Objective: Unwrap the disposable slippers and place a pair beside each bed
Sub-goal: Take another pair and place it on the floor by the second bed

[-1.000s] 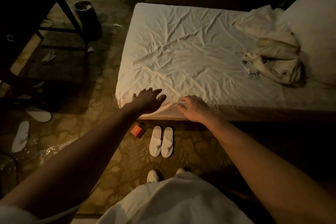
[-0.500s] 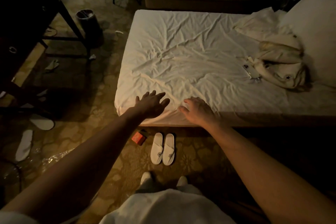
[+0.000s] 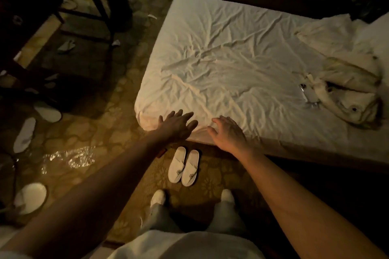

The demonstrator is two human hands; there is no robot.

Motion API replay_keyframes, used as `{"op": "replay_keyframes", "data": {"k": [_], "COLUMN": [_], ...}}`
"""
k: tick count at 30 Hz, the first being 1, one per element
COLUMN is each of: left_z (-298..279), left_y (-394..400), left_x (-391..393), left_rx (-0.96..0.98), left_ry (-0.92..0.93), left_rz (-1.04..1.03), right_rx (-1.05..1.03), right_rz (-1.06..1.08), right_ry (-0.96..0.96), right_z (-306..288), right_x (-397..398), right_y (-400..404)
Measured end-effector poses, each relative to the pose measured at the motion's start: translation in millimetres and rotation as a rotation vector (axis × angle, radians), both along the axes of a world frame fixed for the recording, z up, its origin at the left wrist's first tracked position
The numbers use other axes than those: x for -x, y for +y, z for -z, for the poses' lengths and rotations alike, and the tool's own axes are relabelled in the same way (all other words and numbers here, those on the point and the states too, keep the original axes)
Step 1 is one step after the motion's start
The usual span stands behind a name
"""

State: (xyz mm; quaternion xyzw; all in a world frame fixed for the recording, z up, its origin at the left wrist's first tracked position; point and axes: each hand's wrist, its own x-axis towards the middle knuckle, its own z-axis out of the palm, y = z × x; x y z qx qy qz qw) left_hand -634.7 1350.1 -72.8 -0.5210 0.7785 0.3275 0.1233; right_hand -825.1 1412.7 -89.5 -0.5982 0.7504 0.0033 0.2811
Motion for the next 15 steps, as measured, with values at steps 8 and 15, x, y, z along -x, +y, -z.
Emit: {"op": "replay_keyframes", "data": {"k": [8,15], "left_z": [102,232], "left_y": [54,105], "left_x": [13,6], "left_rx": [-0.062,-0.131], "left_ry": [0.018,0.029], "left_rz": [-0.429,-0.693], "right_rx": [-0.139,-0.201], "right_rz": [-0.360,-0.525], "right_ry": [-0.055,0.021], "right_z": [97,226], "right_x": [9,20], "right_y": [2,25]}}
